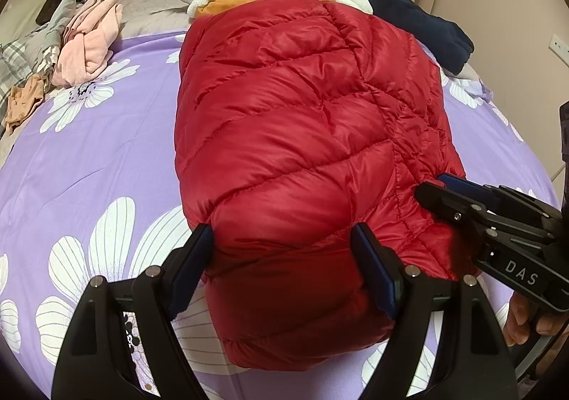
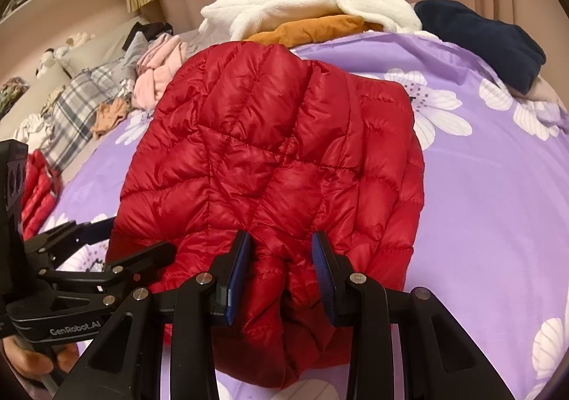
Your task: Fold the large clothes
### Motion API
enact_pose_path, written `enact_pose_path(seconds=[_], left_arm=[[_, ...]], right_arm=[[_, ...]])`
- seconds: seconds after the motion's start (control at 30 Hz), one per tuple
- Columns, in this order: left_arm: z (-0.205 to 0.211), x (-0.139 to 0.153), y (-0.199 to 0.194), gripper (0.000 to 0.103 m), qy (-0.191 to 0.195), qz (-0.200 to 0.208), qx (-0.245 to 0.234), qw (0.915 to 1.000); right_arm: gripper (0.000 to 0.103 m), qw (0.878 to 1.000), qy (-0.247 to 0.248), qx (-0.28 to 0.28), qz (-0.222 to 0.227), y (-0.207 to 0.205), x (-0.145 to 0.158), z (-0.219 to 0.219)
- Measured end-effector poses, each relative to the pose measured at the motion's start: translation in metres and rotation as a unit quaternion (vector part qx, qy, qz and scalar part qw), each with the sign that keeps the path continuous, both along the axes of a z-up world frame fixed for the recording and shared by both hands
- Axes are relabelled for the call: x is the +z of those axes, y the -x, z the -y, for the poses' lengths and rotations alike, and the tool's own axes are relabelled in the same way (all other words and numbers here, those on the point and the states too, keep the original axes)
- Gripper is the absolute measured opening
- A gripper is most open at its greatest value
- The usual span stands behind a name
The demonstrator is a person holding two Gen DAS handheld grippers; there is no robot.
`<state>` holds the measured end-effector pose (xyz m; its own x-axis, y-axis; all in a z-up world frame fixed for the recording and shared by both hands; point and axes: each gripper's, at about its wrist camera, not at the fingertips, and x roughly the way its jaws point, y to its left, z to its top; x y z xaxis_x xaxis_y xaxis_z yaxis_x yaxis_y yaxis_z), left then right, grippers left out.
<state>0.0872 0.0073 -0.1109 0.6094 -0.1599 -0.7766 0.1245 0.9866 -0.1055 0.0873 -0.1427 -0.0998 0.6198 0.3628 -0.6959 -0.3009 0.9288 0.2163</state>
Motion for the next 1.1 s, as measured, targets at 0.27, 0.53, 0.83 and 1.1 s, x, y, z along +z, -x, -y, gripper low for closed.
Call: enact_pose_path(seconds=[0.27, 0.53, 0.83, 1.1], left_arm=[[-0.001, -0.001, 0.0, 0.081, -0.001, -0.002, 0.002, 1.0], [-0.003, 0.002, 0.002, 0.083, -0.002, -0.008, 0.01, 0.9999], [-0.006, 0.002, 0.011, 0.083, -0.001, -0.012, 0.013, 0.9998], [-0.008, 0.002, 0.015, 0.083, -0.002, -0.016, 0.014, 0.9998]], right_arm=[[0.035, 1.0, -0.002, -0.001, -0.001, -0.001, -0.001, 0.0], [0.035, 1.0, -0.004, -0.004, -0.007, 0.0, -0.001, 0.003], [0.039, 1.0, -0.009, -0.011, -0.011, 0.008, 0.001, 0.009], [0.042, 1.0, -0.009, -0.018, -0.019, 0.013, -0.002, 0.013]])
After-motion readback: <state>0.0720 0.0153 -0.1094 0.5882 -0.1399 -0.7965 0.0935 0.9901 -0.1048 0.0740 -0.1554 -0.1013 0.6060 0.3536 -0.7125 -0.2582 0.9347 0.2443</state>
